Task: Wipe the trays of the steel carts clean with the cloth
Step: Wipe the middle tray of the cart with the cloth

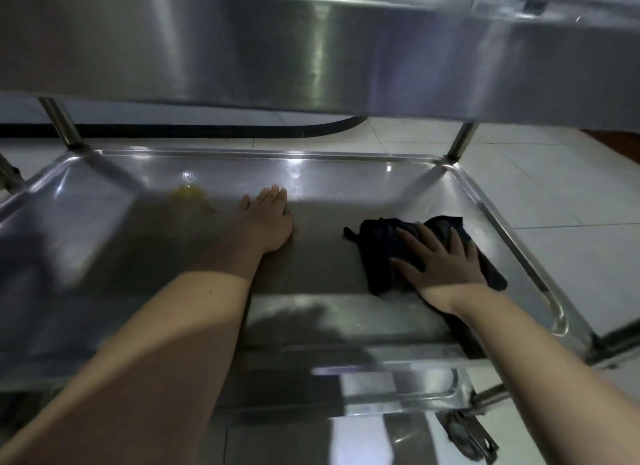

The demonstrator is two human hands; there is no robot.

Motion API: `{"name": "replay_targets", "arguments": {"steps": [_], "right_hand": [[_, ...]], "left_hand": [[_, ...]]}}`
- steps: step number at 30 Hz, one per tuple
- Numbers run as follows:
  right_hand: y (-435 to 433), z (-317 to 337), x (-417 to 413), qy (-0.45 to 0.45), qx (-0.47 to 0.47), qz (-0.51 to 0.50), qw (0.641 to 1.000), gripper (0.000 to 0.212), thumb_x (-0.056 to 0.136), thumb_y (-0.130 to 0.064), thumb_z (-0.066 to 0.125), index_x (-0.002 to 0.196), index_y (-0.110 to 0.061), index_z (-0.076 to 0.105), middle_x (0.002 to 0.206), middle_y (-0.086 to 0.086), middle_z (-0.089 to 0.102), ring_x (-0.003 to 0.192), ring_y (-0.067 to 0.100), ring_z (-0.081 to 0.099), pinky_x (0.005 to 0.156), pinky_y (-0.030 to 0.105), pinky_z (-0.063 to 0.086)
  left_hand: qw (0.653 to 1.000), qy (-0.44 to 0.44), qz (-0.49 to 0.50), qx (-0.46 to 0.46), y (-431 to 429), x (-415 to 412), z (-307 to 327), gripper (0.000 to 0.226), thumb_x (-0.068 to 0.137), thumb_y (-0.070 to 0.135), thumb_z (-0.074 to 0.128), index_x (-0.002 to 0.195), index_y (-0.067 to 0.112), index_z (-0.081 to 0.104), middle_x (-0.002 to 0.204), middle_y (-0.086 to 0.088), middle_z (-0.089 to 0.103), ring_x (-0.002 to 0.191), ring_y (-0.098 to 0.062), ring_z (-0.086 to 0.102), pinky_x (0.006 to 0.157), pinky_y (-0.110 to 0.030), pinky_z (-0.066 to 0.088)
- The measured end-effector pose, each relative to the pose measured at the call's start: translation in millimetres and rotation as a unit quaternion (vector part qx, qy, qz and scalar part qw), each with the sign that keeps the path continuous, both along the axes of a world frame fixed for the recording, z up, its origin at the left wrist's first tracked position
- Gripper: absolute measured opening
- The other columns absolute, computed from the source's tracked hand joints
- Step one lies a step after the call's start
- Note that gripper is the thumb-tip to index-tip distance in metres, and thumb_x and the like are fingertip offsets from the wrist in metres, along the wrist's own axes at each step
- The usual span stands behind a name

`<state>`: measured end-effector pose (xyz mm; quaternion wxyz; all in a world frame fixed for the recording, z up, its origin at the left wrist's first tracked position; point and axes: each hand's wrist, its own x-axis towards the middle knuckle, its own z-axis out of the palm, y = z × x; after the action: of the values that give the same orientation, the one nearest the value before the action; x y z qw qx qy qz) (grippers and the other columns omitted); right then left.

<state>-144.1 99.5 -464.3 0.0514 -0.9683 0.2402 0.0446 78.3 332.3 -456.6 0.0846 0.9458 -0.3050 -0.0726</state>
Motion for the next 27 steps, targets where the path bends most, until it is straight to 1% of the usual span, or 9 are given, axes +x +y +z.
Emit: {"name": "replay_targets", "arguments": {"steps": [3, 6, 9, 11, 13, 15, 21, 25, 27], "right_hand": [[38, -2, -19, -0.012, 0.002, 0.015, 1.0, 0.078, 0.068, -0.09, 0.001, 0.141, -0.064, -0.006, 0.162, -0.021, -0.001, 0.148, 0.038, -0.007, 0.117, 0.054, -0.007], [51, 1, -22, -0.016, 0.002, 0.011, 1.0, 0.08, 0.068, -0.089, 0.002, 0.144, -0.062, 0.0, 0.162, -0.019, 0.001, 0.148, 0.038, -0.007, 0.117, 0.056, -0.005], [52, 6, -22, -0.012, -0.003, 0.005, 1.0, 0.081, 0.069, -0.088, 0.002, 0.145, -0.061, 0.003, 0.162, -0.018, 0.002, 0.148, 0.039, -0.006, 0.118, 0.056, -0.003], [55, 9, -23, -0.002, 0.003, 0.001, 1.0, 0.078, 0.072, -0.087, 0.005, 0.145, -0.06, 0.003, 0.162, -0.019, 0.001, 0.148, 0.039, -0.007, 0.118, 0.056, -0.003], [63, 13, -27, 0.011, 0.012, 0.002, 1.0, 0.076, 0.073, -0.086, 0.006, 0.145, -0.061, 0.001, 0.162, -0.019, 0.0, 0.148, 0.039, -0.008, 0.117, 0.057, -0.003], [77, 13, -33, 0.02, 0.019, 0.01, 1.0, 0.078, 0.07, -0.089, 0.003, 0.144, -0.063, -0.003, 0.162, -0.021, -0.002, 0.148, 0.04, -0.008, 0.117, 0.057, -0.005], [137, 14, -33, 0.031, 0.037, 0.062, 0.997, 0.074, 0.067, -0.091, -0.001, 0.136, -0.068, -0.019, 0.158, -0.025, -0.014, 0.145, 0.042, -0.019, 0.114, 0.059, -0.013], [186, 13, -3, 0.026, 0.035, 0.115, 0.992, 0.076, 0.068, -0.089, 0.001, 0.138, -0.065, -0.016, 0.159, -0.022, -0.015, 0.142, 0.046, -0.023, 0.11, 0.063, -0.018], [203, 10, 23, 0.014, 0.033, 0.121, 0.992, 0.076, 0.069, -0.089, 0.003, 0.14, -0.065, -0.011, 0.161, -0.021, -0.011, 0.143, 0.048, -0.02, 0.108, 0.064, -0.018]], "left_hand": [[1.0, 0.009, 0.004, -0.025, 3, -10, 11, 0.056, 0.106, 0.031, 0.021, 0.156, 0.013, 0.004, 0.164, -0.005, 0.0, 0.151, -0.018, -0.003, 0.121, -0.045, -0.005], [0.998, -0.009, -0.005, -0.059, 15, -22, 23, 0.054, 0.106, 0.025, 0.024, 0.156, 0.012, 0.008, 0.164, -0.006, 0.0, 0.151, -0.02, -0.003, 0.121, -0.046, -0.002], [0.998, -0.008, -0.034, -0.043, 44, -39, 27, 0.051, 0.107, 0.027, 0.023, 0.155, 0.014, 0.015, 0.164, -0.005, 0.006, 0.151, -0.022, 0.001, 0.121, -0.046, 0.003], [0.999, 0.008, -0.037, -0.026, 72, -51, 23, 0.05, 0.107, 0.031, 0.023, 0.154, 0.016, 0.021, 0.163, -0.005, 0.011, 0.15, -0.021, 0.006, 0.12, -0.042, 0.006], [1.0, 0.022, -0.02, 0.01, 103, -59, 16, 0.053, 0.106, 0.034, 0.022, 0.155, 0.015, 0.017, 0.164, -0.004, 0.01, 0.15, -0.021, 0.006, 0.119, -0.039, 0.007], [0.999, 0.014, 0.004, 0.033, 129, -57, 10, 0.055, 0.106, 0.035, 0.022, 0.156, 0.015, 0.013, 0.164, -0.004, 0.007, 0.15, -0.02, 0.005, 0.119, -0.038, 0.008], [0.998, -0.022, 0.033, 0.039, 150, -52, 6, 0.055, 0.105, 0.038, 0.019, 0.156, 0.019, 0.012, 0.164, 0.0, 0.006, 0.15, -0.018, 0.005, 0.118, -0.04, 0.01], [0.998, -0.04, 0.032, 0.039, 151, -52, 2, 0.055, 0.105, 0.038, 0.018, 0.156, 0.021, 0.009, 0.164, 0.001, 0.006, 0.15, -0.016, 0.005, 0.118, -0.038, 0.007], [0.998, -0.041, 0.032, 0.035, 152, -49, 0, 0.055, 0.105, 0.038, 0.018, 0.156, 0.021, 0.009, 0.164, 0.002, 0.006, 0.15, -0.015, 0.004, 0.118, -0.038, 0.006]]}}
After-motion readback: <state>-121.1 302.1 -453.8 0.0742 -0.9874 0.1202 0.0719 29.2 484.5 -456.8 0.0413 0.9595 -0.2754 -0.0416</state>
